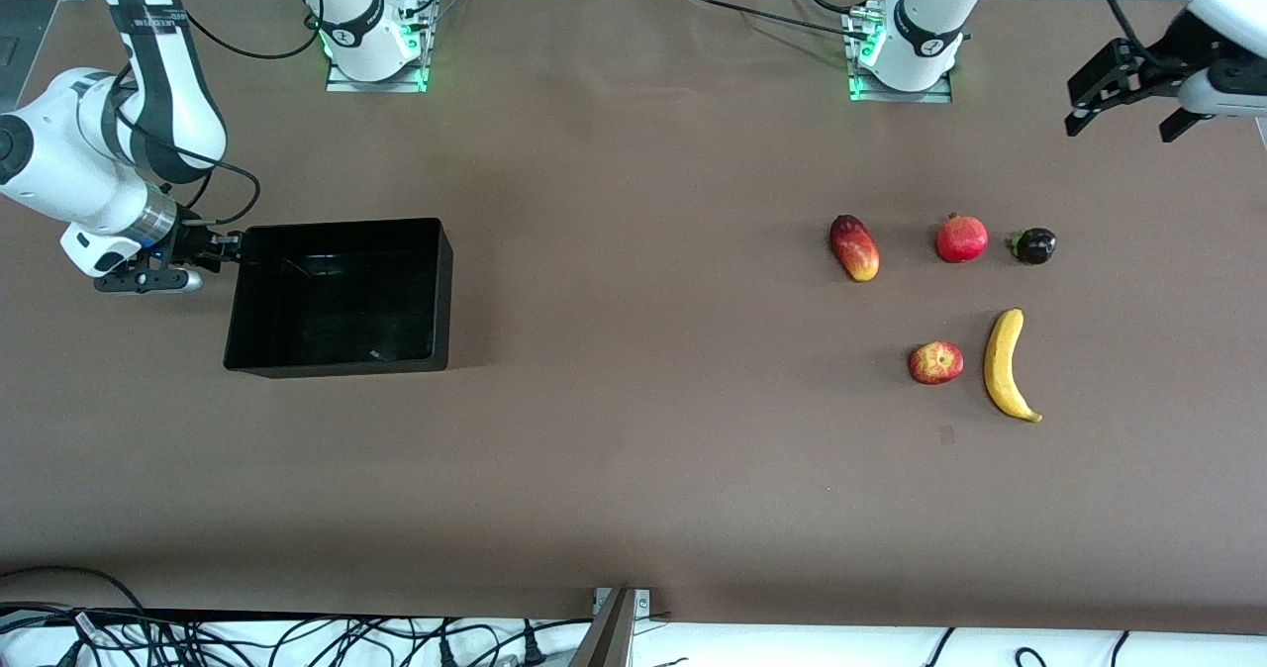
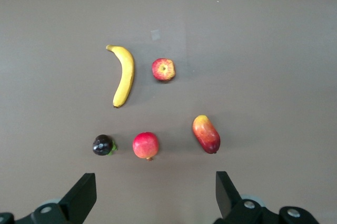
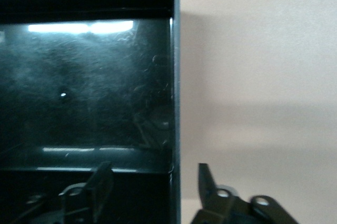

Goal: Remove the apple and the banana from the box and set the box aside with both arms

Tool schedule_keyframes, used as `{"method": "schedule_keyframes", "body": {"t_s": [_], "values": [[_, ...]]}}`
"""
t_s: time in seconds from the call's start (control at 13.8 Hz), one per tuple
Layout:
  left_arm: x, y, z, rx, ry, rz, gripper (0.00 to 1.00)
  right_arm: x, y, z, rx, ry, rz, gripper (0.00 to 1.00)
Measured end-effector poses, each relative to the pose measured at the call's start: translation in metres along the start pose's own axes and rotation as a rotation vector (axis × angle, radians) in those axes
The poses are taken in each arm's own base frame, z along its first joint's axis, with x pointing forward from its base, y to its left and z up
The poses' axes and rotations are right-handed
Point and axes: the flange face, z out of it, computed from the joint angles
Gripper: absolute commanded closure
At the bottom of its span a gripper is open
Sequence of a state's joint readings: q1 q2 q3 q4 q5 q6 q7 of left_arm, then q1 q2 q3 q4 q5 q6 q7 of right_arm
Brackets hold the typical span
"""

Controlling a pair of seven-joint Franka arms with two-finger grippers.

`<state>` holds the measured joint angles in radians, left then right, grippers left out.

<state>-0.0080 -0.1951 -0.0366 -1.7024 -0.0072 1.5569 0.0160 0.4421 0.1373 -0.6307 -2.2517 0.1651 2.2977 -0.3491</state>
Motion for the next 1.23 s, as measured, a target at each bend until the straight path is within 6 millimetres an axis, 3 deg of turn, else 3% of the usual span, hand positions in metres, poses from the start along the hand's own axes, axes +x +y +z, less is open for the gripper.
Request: {"method": "schedule_keyframes", "body": {"t_s": [0.14, 0.29, 0.43, 0.58, 0.87, 1.23], "values": [[0.000, -0.009, 0.000, -0.002, -0.003, 0.005, 0.00, 0.012, -0.004, -0.039, 0.003, -0.046, -0.033, 0.00], [0.000, -0.008, 0.001, -0.002, -0.006, 0.009, 0.00, 0.027, -0.012, -0.102, -0.027, -0.093, -0.012, 0.00], [0.000, -0.007, 0.002, -0.002, -0.008, 0.011, 0.00, 0.038, -0.039, -0.166, -0.058, -0.109, -0.003, 0.00], [0.001, -0.007, 0.003, -0.002, -0.010, 0.011, 0.00, 0.044, -0.066, -0.207, -0.083, -0.097, -0.023, 0.00], [0.002, -0.011, 0.006, -0.006, -0.019, 0.006, 0.00, 0.049, -0.072, -0.248, -0.097, -0.052, -0.026, 0.00], [0.002, -0.019, 0.005, -0.008, -0.016, -0.008, 0.00, 0.060, -0.090, -0.278, -0.157, -0.049, -0.043, 0.00]]}}
